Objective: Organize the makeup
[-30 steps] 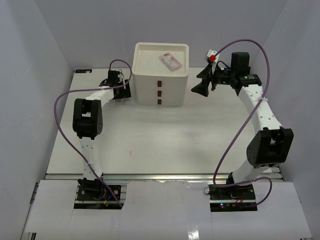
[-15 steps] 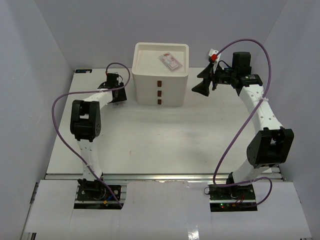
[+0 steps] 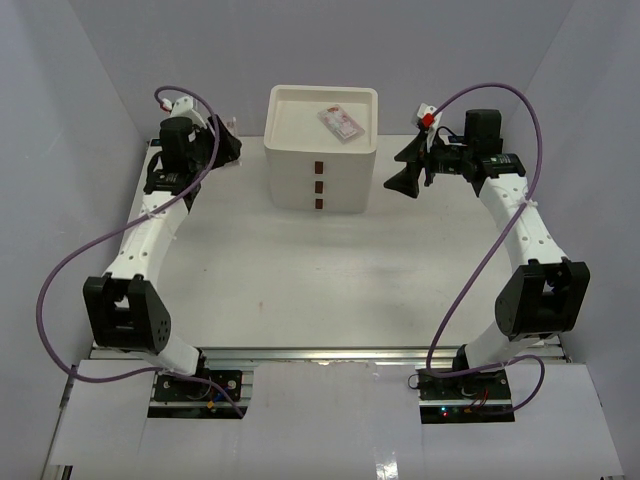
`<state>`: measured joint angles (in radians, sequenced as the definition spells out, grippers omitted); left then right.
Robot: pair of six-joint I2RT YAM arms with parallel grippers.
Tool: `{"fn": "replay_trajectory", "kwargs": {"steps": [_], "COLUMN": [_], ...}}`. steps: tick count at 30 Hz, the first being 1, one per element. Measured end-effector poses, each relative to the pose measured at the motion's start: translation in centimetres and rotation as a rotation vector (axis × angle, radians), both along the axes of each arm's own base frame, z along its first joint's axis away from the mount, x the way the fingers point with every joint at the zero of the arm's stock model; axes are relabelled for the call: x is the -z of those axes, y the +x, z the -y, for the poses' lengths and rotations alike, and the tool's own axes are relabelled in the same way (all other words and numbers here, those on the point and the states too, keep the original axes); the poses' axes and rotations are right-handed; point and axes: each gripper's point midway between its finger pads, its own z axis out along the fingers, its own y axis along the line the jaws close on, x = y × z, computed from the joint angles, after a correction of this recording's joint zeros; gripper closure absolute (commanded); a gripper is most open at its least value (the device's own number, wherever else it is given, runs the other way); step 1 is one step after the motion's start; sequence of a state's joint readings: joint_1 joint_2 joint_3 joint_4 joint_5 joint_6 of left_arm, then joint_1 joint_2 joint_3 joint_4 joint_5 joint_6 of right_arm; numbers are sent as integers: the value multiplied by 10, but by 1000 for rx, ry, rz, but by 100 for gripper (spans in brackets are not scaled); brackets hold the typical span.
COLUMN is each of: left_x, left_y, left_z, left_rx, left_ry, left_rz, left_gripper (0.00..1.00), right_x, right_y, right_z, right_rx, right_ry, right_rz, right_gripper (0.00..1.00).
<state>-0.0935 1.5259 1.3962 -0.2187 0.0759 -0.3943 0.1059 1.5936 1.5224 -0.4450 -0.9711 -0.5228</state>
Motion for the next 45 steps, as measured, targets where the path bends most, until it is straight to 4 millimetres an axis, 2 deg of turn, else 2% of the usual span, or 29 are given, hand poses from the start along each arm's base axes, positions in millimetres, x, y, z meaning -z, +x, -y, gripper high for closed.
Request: {"fn": "replay_trajectory", "kwargs": {"steps": [3,5,7,10,13,17,21,25,32,39,42,45], "left_x": [-51,-69,-78,-81,-77,-54,-34,-29,-58,-80,-96,-112], "left_y": [-10,-12,-7,7,32,63,83,86,81,71,59,35], "left_z": [24,45,67,100,126,148,157,161,170,168,163,152], "left_rx": [79,133,186,254,294,310,297,281,292,297,298,293], "left_ry": [-51,-75,-93,-105,-109,-101,-89,-78,-82,-85,-78,-62], "left_rz": [120,159,177,175,171,120,76,57,116,153,180,213], "left_gripper": [76,76,76,75,73,55,30,18,9,9,6,2], "right_x": [0,0,0,1,4,6,2,0,1,2,3,4], "right_y": [0,0,0,-1,-5,-12,-19,-24,-25,-24,-22,-19], "right_z": [0,0,0,0,1,3,6,8,10,11,12,14], "right_rx": [0,0,0,1,4,13,22,28,36,43,57,77], "right_ry": [0,0,0,-1,-4,-13,-24,-35,-44,-50,-57,-66], "right_rz": [-1,-1,-1,-1,-8,-6,18,42,44,45,44,37], "right_gripper": [9,9,9,9,9,10,10,10,10,10,10,10]}}
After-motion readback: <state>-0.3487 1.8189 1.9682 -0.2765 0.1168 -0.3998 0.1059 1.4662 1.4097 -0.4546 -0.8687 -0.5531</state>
